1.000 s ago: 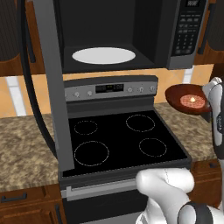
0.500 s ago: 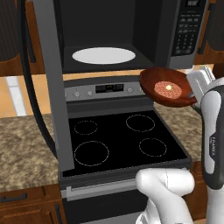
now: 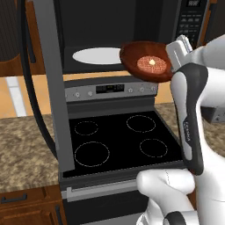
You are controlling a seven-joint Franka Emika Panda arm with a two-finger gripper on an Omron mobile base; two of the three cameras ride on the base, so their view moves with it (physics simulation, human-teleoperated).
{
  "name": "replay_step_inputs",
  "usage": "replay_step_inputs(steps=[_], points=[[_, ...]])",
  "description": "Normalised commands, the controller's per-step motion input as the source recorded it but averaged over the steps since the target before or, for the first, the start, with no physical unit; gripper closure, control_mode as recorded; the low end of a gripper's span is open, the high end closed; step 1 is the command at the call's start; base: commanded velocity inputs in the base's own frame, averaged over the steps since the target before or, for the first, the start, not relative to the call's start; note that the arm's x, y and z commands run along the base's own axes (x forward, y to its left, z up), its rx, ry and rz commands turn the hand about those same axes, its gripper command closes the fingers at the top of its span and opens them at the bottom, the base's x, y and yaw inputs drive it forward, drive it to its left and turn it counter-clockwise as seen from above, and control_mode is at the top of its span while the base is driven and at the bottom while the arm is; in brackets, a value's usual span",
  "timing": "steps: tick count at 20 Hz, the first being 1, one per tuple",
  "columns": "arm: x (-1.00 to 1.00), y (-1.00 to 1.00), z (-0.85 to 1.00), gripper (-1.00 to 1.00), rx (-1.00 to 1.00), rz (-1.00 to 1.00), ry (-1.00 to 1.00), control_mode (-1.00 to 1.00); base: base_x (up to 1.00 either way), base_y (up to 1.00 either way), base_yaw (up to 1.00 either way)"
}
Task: Open the microwave, place the bowl with waffle inside the microwave, then close the microwave door and turn it on.
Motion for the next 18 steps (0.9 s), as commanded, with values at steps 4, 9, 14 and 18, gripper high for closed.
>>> replay_step_inputs(steps=[4, 9, 14, 18], points=[[0.36, 0.25, 0.56, 1.0, 0.0, -0.11, 0.06, -1.0, 0.0, 0.0, 0.0], [0.84, 0.34, -0.15, 1.0, 0.0, -0.01, 0.03, -1.0, 0.0, 0.0, 0.0], [1.0, 0.39, -0.33, 1.0, -0.01, 0.03, 0.13, -1.0, 0.0, 0.0, 0.0], [1.0, 0.27, -0.04, 1.0, 0.0, 0.07, 0.03, -1.0, 0.0, 0.0, 0.0]])
